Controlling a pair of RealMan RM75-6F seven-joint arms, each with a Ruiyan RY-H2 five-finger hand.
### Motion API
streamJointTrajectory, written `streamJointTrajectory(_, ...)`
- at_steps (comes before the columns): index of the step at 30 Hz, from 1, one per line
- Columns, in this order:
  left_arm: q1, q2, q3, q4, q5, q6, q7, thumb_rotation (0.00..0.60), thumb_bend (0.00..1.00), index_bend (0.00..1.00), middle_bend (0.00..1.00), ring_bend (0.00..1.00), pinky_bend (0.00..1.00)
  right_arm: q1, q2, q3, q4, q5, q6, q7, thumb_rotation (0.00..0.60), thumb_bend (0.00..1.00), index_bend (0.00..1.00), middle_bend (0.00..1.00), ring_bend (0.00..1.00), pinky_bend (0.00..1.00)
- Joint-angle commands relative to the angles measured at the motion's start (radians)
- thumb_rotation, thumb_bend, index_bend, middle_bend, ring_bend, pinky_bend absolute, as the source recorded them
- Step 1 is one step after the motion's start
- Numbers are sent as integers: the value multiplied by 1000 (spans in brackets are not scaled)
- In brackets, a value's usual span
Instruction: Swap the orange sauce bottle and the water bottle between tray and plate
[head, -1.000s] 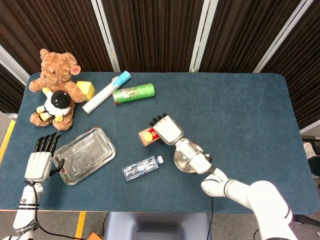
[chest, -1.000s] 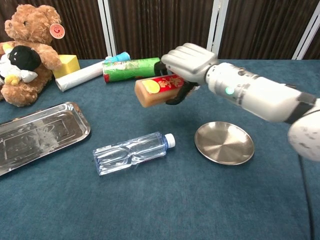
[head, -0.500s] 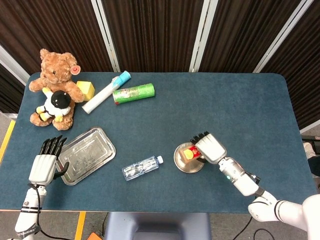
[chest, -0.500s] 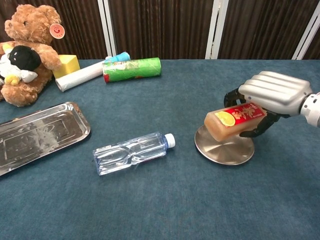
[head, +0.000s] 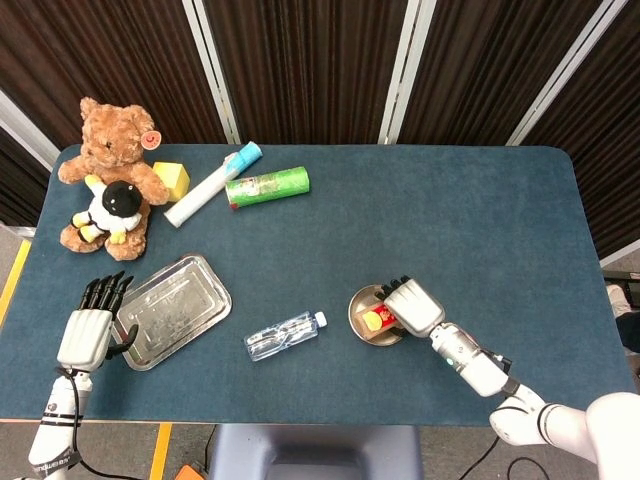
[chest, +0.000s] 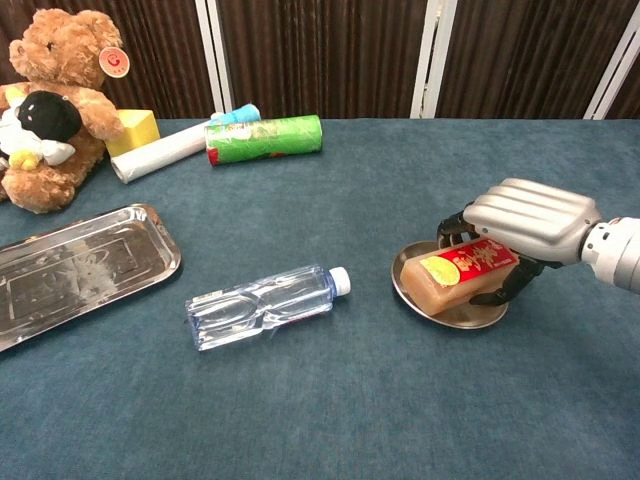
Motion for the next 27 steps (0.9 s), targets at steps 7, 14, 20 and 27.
streamJointTrajectory(7,2,3,-3,-2,-1,3,-1,600,408,0,10,0,67,11,25,6,-37,-9,-40,20,600,235,305,520,437,851)
streamJointTrajectory(14,0,3,-3,-1,-2,-1,-2,600,407,0,9,0,67,2,62,12,-85,-18,-27,20,600,213,164,475,396,815)
streamJointTrajectory(20,4,8,0,-8,8,12,-1,600,406,0,10,0,67,-19,121,13,-158,-36,19,38,600,197,44,409,331,720)
streamJointTrajectory(27,1,17,33,-42,72,23,-33,600,406,0,9,0,70,-128,248,-12,-313,-122,253,151,600,143,0,210,100,362)
